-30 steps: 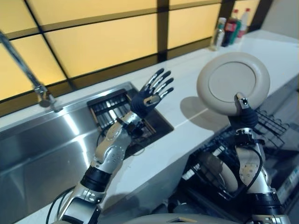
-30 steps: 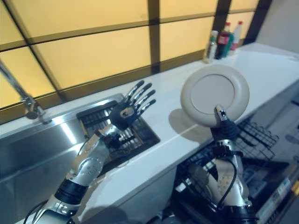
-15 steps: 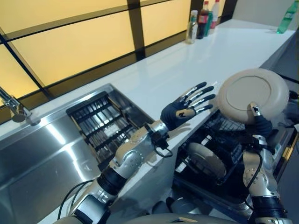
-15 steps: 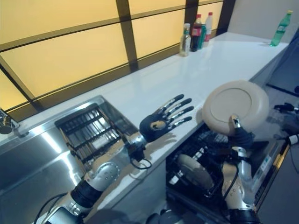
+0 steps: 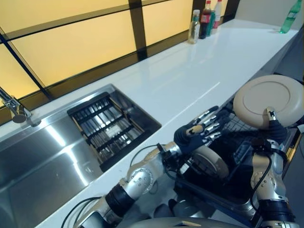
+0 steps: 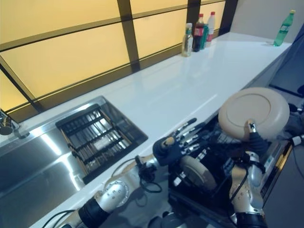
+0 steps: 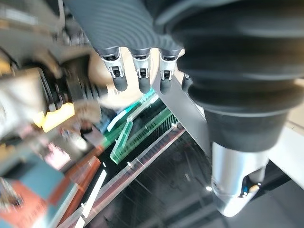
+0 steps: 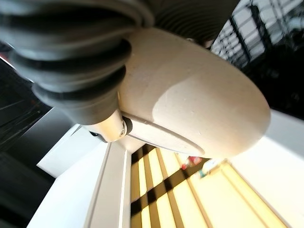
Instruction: Pick up plates and place into dishwasher.
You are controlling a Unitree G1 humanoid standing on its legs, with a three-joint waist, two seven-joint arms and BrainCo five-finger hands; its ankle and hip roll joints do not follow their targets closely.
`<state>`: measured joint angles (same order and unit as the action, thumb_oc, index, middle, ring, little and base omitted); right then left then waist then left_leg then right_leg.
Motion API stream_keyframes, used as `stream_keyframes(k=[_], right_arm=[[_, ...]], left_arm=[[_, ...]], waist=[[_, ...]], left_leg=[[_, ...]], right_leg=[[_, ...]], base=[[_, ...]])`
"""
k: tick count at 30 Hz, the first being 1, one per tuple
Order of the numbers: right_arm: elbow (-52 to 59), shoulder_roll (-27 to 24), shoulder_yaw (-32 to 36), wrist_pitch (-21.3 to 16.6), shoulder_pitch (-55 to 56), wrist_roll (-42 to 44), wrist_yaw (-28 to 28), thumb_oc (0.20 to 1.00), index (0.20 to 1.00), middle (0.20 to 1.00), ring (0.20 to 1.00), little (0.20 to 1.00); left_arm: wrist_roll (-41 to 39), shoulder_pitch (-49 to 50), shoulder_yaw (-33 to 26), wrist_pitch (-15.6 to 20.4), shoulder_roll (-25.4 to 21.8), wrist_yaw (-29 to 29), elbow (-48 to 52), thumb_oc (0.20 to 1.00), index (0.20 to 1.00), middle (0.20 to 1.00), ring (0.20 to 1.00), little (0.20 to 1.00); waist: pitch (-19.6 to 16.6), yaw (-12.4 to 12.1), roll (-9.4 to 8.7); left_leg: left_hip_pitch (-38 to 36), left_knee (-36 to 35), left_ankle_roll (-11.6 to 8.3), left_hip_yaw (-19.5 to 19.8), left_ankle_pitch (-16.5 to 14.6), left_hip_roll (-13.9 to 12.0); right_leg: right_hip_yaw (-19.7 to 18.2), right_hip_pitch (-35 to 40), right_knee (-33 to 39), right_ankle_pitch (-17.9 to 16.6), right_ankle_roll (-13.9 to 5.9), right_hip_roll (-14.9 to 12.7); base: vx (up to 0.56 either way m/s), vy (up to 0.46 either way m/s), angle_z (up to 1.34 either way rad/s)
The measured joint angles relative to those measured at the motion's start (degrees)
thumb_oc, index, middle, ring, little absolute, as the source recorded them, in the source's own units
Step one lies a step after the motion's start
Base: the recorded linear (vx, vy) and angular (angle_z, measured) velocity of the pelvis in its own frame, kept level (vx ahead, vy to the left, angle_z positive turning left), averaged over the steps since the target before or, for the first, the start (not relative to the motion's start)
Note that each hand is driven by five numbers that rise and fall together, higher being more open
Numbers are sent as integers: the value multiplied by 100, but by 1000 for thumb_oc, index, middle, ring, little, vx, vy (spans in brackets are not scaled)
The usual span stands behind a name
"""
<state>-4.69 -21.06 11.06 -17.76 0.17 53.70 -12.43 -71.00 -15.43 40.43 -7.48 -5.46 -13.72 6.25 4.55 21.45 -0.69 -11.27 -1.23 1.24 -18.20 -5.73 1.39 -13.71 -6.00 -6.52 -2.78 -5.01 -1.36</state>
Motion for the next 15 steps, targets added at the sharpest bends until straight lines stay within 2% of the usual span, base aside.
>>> stream_keyframes(k=[4, 8, 13, 15], right_arm=[[-294, -4, 18, -37, -24, 107, -68, 200, 200, 200, 200, 200], [-512, -156, 62, -29, -54, 109, -88, 200, 200, 200, 200, 200], [-612, -256, 461, 61, -55, 110, -71, 200, 200, 200, 200, 200], [-694, -309, 502, 70, -56, 116, -61, 200, 200, 200, 200, 200]], left_arm=[[-180, -4, 301, -83, 2, -79, -110, 1000, 1000, 1000, 1000, 1000], [-149, 31, 527, -193, -191, -213, -394, 1000, 1000, 1000, 1000, 1000], [315, 561, 572, -167, -596, -324, -975, 1000, 1000, 1000, 1000, 1000], [480, 659, 541, -67, -598, -460, -1044, 1000, 1000, 1000, 1000, 1000]], waist=[[2, 31, -12], [3, 36, -13], [6, -6, -16], [16, -52, -33]], left_leg=[[-1, 42, 7, -28, -48, 0], [-10, 102, 21, -35, -94, 13], [18, 198, 80, -36, -163, 67], [37, 292, 118, -46, -204, 107]], right_leg=[[1, 25, 21, -11, -17, -7], [-7, 90, 20, -14, -21, -2], [-14, 92, -36, -8, -69, -68], [32, 84, -97, -65, -72, -95]], base=[[4, 11, -3], [1, 63, -1], [-1, 88, 0], [-116, 62, -7]])
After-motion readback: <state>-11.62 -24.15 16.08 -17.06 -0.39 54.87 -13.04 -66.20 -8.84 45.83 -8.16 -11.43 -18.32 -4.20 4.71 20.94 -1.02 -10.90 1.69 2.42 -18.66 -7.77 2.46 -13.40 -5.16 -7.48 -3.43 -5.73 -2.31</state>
